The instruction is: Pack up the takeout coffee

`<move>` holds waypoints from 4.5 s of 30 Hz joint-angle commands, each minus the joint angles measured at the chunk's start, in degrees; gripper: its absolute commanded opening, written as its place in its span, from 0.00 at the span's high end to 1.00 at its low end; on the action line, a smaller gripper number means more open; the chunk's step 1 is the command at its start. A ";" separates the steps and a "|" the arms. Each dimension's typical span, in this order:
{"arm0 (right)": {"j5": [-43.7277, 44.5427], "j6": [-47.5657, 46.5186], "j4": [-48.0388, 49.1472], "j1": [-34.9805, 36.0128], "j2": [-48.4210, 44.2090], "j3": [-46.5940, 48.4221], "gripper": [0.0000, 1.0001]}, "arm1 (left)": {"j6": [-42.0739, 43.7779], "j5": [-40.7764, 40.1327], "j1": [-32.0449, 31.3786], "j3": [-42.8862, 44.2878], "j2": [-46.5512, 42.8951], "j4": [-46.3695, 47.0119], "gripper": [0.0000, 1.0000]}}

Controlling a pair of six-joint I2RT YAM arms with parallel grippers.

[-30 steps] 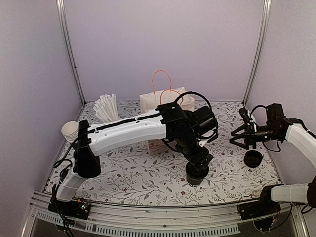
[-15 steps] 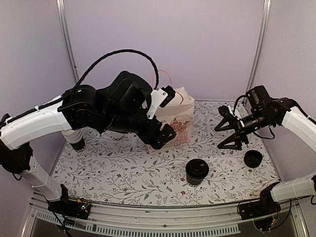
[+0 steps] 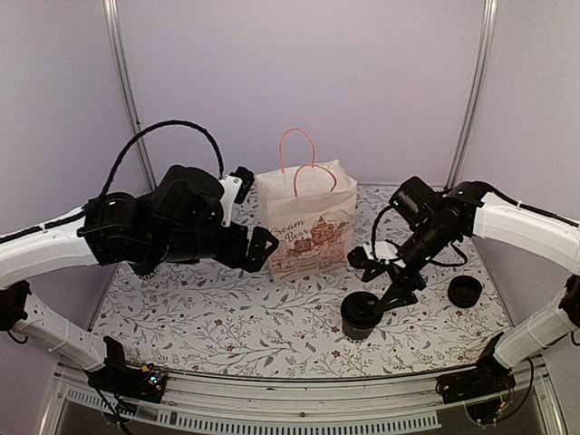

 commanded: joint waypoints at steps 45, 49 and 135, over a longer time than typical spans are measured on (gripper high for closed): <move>15.07 3.13 -3.15 9.59 8.21 6.15 0.14 | -4.77 8.04 5.96 -6.53 -2.76 6.81 0.05; 16.12 3.48 -2.37 9.59 8.92 5.13 0.14 | -4.80 8.23 6.04 -6.69 -2.85 6.81 0.05; 5.44 2.93 5.54 -21.31 -8.71 28.55 0.45 | 32.16 34.72 30.49 49.02 41.32 -10.69 1.00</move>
